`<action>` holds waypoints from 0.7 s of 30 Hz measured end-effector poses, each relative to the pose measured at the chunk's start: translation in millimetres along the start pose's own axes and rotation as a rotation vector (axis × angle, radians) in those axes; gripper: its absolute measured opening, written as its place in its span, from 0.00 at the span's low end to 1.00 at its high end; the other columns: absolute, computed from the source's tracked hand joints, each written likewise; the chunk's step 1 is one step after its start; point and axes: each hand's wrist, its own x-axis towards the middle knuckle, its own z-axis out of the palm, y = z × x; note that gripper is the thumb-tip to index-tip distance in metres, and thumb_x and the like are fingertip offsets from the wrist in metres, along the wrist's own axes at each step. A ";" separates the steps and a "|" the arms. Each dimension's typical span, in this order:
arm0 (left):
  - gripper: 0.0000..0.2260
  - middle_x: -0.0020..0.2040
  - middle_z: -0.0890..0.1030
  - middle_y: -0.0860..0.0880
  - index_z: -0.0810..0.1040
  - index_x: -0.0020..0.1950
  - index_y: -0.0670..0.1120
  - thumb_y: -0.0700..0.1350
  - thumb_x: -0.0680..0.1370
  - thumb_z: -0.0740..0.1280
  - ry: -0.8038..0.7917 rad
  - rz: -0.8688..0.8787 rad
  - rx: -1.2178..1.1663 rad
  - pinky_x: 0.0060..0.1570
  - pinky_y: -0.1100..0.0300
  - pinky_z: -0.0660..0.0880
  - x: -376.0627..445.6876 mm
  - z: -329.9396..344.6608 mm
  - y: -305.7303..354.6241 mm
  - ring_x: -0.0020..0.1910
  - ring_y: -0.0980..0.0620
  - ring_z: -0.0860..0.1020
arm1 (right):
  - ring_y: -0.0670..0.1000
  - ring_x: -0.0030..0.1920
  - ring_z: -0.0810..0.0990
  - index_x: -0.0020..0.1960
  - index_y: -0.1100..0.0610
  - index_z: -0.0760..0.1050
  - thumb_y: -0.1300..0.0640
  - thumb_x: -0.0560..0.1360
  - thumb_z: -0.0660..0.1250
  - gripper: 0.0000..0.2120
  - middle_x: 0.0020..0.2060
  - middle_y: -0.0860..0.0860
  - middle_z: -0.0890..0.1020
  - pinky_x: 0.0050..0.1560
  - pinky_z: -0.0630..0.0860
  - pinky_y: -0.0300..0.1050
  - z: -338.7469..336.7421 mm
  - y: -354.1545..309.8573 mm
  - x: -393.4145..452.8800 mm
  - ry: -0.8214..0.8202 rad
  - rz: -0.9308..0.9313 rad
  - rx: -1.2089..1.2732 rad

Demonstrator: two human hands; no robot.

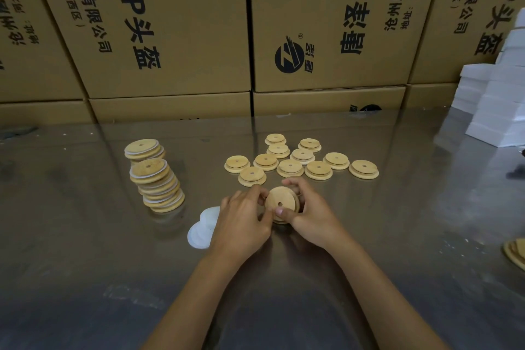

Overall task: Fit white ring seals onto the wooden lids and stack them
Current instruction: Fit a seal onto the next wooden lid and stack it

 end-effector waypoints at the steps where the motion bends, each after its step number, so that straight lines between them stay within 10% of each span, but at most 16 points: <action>1: 0.08 0.50 0.78 0.57 0.74 0.55 0.52 0.51 0.78 0.64 -0.001 0.004 -0.016 0.51 0.61 0.59 0.0 -0.3 0.1 0.53 0.55 0.73 | 0.46 0.50 0.79 0.60 0.48 0.72 0.60 0.73 0.74 0.20 0.49 0.45 0.80 0.51 0.76 0.37 -0.4 -0.1 -0.2 -0.004 0.003 -0.010; 16: 0.13 0.51 0.74 0.63 0.75 0.58 0.54 0.43 0.75 0.67 0.053 0.080 -0.071 0.51 0.61 0.60 1.0 -3.7 1.9 0.52 0.60 0.69 | 0.46 0.43 0.79 0.52 0.51 0.78 0.53 0.75 0.72 0.07 0.41 0.47 0.82 0.49 0.77 0.49 3.6 3.6 -2.3 0.000 -0.042 -0.156; 21: 0.20 0.62 0.75 0.52 0.75 0.65 0.53 0.40 0.75 0.61 0.010 -0.151 0.121 0.57 0.54 0.62 5.8 -22.8 -12.4 0.61 0.50 0.70 | 0.46 0.48 0.80 0.55 0.52 0.78 0.52 0.76 0.70 0.09 0.45 0.45 0.83 0.52 0.76 0.46 3.8 5.4 -2.2 0.008 0.002 -0.131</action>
